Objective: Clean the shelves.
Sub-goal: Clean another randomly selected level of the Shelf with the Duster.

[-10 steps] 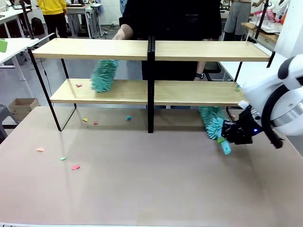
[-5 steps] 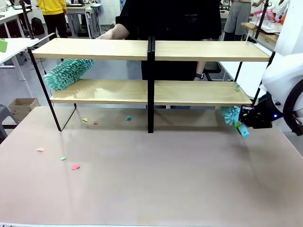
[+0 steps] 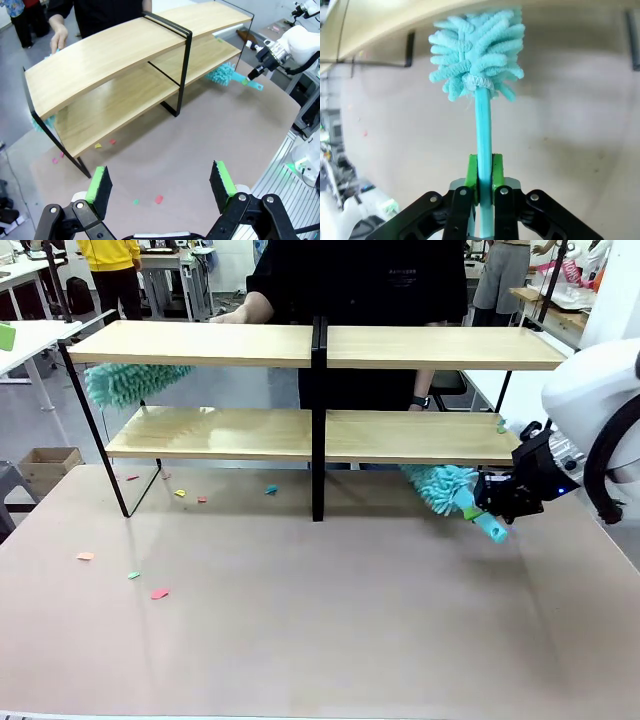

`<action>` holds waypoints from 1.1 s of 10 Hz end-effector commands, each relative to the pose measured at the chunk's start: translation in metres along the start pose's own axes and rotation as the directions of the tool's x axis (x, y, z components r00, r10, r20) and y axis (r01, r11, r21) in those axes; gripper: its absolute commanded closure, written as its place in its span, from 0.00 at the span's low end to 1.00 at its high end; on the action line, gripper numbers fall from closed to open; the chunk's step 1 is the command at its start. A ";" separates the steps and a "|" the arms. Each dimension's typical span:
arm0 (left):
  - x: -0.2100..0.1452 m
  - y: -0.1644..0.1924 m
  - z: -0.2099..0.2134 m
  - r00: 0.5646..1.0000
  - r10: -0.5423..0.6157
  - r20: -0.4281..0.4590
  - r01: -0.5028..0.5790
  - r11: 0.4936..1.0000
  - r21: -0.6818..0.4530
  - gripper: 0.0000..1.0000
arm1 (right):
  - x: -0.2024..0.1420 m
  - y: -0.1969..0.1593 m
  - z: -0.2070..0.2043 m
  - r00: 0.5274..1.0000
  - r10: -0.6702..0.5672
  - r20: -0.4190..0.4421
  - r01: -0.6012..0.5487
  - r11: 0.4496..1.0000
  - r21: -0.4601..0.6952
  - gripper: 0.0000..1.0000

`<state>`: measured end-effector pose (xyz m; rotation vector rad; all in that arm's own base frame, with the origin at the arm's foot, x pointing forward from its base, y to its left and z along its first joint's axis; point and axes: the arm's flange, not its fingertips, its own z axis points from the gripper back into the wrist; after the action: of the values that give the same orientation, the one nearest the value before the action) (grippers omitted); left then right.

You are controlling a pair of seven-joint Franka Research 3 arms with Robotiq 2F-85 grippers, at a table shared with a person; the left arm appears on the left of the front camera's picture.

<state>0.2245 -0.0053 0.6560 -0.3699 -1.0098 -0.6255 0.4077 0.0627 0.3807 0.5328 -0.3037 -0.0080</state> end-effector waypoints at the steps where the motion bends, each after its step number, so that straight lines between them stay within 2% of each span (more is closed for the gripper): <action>1: 0.000 0.000 0.000 1.000 0.000 -0.002 0.000 1.000 0.002 0.00 | -0.084 -0.020 0.038 0.995 0.029 -0.091 -0.014 0.987 0.159 0.87; 3: 0.000 0.000 0.000 1.000 0.000 -0.002 0.000 1.000 0.002 0.00 | -0.090 -0.031 0.060 0.968 0.083 -0.236 -0.015 0.961 0.276 0.87; 4: 0.000 0.000 0.000 1.000 0.000 -0.002 0.000 1.000 0.002 0.00 | -0.093 -0.042 0.081 0.949 0.121 -0.292 -0.014 0.939 0.344 0.87; 5: 0.000 0.000 0.000 1.000 0.000 -0.002 0.000 1.000 0.002 0.00 | -0.097 -0.050 0.098 0.932 0.138 -0.337 -0.009 0.934 0.356 0.87; 6: 0.000 0.000 0.000 1.000 0.000 -0.002 0.000 1.000 0.002 0.00 | -0.104 -0.070 0.134 0.898 0.201 -0.393 -0.027 0.913 0.406 0.87; 8: 0.000 0.000 0.000 1.000 0.000 -0.002 0.000 1.000 0.002 0.00 | -0.118 -0.095 0.185 0.857 0.279 -0.434 -0.040 0.875 0.483 0.87; 9: 0.000 0.000 0.000 1.000 0.000 -0.002 0.000 1.000 0.002 0.00 | -0.122 -0.111 0.203 0.864 0.220 -0.454 0.024 0.881 0.472 0.87; 11: 0.000 0.000 0.000 1.000 0.000 -0.002 0.000 1.000 0.002 0.00 | -0.134 -0.143 0.233 0.890 0.235 -0.391 0.022 0.833 0.552 0.87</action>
<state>0.2243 -0.0052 0.6563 -0.3693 -1.0106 -0.6254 0.2178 -0.1432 0.4618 1.0151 0.1676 0.2811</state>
